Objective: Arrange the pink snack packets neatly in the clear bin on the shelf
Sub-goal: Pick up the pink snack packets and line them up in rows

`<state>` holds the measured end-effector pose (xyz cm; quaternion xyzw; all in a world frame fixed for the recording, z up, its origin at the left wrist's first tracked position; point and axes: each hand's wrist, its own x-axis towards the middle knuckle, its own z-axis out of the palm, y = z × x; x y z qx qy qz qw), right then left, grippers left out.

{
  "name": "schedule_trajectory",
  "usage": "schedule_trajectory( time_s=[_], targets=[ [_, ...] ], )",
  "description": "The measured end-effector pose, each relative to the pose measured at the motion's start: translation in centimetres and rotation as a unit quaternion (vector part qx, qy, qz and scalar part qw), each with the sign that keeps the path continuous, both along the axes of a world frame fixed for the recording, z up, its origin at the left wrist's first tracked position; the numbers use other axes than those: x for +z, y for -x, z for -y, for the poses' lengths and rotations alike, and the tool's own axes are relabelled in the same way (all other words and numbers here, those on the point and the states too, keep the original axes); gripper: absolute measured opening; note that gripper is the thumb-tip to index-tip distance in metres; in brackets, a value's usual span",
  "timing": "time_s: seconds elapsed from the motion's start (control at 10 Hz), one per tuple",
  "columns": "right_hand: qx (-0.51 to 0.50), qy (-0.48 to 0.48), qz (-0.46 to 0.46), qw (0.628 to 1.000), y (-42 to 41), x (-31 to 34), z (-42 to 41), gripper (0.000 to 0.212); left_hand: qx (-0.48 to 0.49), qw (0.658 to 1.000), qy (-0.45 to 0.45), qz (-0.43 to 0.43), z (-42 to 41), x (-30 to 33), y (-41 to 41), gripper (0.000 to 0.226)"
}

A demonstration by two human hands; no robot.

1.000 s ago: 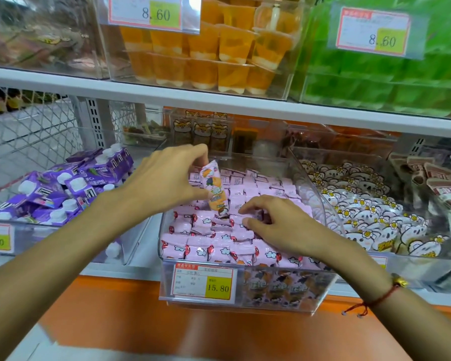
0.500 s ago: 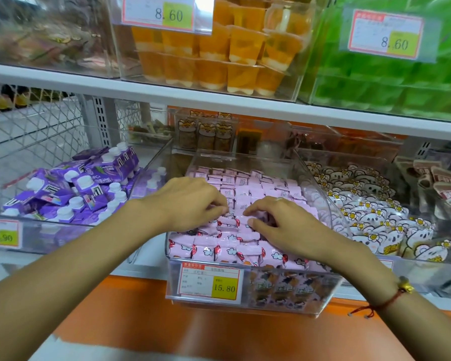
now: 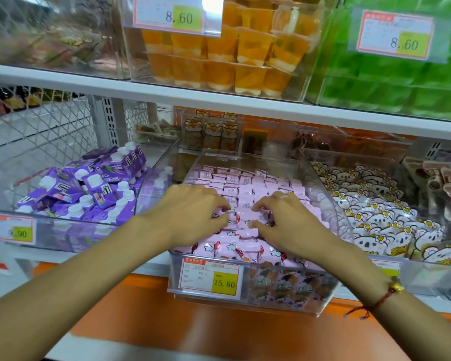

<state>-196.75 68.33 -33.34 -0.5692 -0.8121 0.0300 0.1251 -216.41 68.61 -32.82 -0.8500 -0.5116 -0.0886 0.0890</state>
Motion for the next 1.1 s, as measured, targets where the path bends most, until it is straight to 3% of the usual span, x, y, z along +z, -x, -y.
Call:
schedule_trajectory(
  time_s=[0.2,0.3,0.4,0.5,0.6,0.8,0.9,1.0,1.1],
  targets=[
    [0.027,0.076,-0.036,0.996,-0.2,1.5,-1.1,0.032,-0.070,0.996,0.031,0.048,0.5,0.2,1.0,0.043],
    [0.016,0.030,-0.070,0.997,-0.3,1.9,-1.9,0.020,-0.099,0.991,0.059,0.062,0.8,0.1,1.0,0.040],
    [0.045,0.028,-0.069,0.996,0.4,1.6,-2.5,0.030,-0.076,0.994,0.068,0.039,0.6,-0.1,1.1,0.041],
    [0.092,0.101,-0.087,0.987,0.8,1.7,-3.3,0.032,-0.075,0.996,0.054,0.019,0.5,0.1,1.3,0.040],
    [0.094,0.092,-0.094,0.987,0.8,2.0,-3.5,0.025,-0.090,0.994,0.060,0.028,0.8,0.2,1.1,0.038],
    [0.085,-0.084,0.088,0.989,1.2,1.2,-2.2,0.025,-0.094,0.993,0.058,0.050,1.2,0.2,0.7,0.038],
    [0.104,-0.144,0.098,0.979,1.4,1.2,-1.9,0.026,-0.090,0.995,0.052,0.011,1.3,0.4,0.8,0.039],
    [0.097,-0.188,0.049,0.976,1.3,0.8,-2.0,0.026,-0.093,0.994,0.048,-0.008,1.2,0.5,0.9,0.041],
    [0.073,-0.236,-0.070,0.967,1.2,0.8,-1.7,0.021,-0.096,0.994,0.049,-0.016,1.2,0.5,1.0,0.041]
  ],
)
